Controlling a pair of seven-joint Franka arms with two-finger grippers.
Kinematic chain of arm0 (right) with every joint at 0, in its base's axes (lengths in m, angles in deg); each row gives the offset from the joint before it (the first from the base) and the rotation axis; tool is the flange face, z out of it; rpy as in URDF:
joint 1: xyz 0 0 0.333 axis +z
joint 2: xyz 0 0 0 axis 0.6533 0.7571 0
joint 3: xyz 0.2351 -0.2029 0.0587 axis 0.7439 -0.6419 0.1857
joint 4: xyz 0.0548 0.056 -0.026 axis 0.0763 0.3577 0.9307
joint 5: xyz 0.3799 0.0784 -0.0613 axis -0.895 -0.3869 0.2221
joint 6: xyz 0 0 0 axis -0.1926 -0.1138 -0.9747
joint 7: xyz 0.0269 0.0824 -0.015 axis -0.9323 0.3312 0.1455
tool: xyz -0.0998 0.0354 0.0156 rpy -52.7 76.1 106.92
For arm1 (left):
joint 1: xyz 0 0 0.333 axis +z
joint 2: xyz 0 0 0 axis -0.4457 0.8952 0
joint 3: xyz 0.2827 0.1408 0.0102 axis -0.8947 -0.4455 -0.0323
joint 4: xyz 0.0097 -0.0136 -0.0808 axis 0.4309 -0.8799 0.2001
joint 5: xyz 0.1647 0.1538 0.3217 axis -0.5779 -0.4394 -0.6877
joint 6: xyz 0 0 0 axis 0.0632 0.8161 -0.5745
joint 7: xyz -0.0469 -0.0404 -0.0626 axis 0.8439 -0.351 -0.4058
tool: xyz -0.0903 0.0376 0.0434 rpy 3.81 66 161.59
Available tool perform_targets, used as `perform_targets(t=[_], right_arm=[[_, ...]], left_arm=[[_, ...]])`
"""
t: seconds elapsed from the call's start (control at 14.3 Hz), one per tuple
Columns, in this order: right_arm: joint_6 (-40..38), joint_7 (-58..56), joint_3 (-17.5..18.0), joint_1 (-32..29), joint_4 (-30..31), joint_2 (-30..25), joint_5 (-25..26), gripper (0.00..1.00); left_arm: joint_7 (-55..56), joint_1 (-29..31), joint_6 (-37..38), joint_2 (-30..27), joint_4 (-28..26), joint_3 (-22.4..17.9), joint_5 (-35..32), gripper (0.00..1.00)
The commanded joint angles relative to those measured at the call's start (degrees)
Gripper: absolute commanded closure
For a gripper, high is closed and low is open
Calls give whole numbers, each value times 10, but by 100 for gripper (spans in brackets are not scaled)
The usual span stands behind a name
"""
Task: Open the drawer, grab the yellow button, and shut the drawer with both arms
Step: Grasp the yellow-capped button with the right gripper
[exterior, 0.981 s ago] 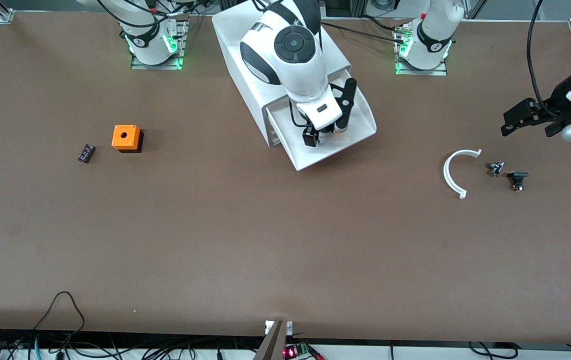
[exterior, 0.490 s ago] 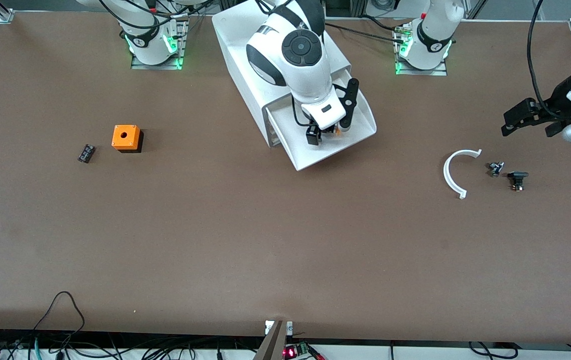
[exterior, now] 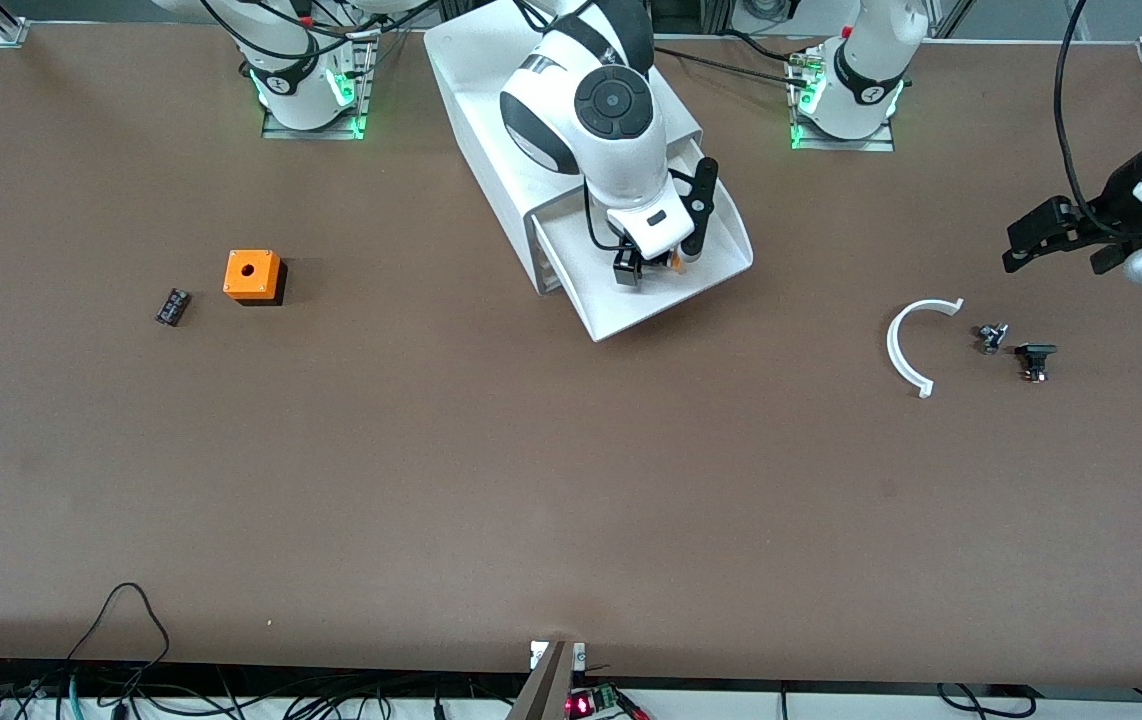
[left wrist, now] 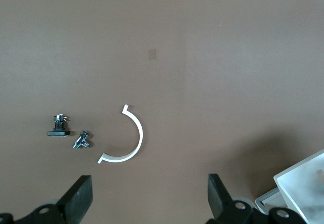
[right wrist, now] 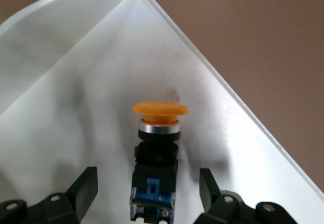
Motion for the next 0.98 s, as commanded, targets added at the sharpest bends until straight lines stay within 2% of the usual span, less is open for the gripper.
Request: perform_targets(t=[0.0,0.28,0.35,0.63,0.91], right_arm=[[-8,-4,-1,7,-17,7,6,31],[-7,-1,-1,18,-17,7,32,50],[-5,1,-1,19,-17,7,39,52],[8,2,0,19,-16,6,39,70],[18,4,0,20,-17,-10,39,80]], left_arm=[[7,0,11,8,19,3,-18,0],[7,0,11,8,19,4,-18,0],[7,0,12,8,19,4,-17,0],[7,0,12,8,19,3,-18,0],[7,1,13,8,19,-1,-18,0]])
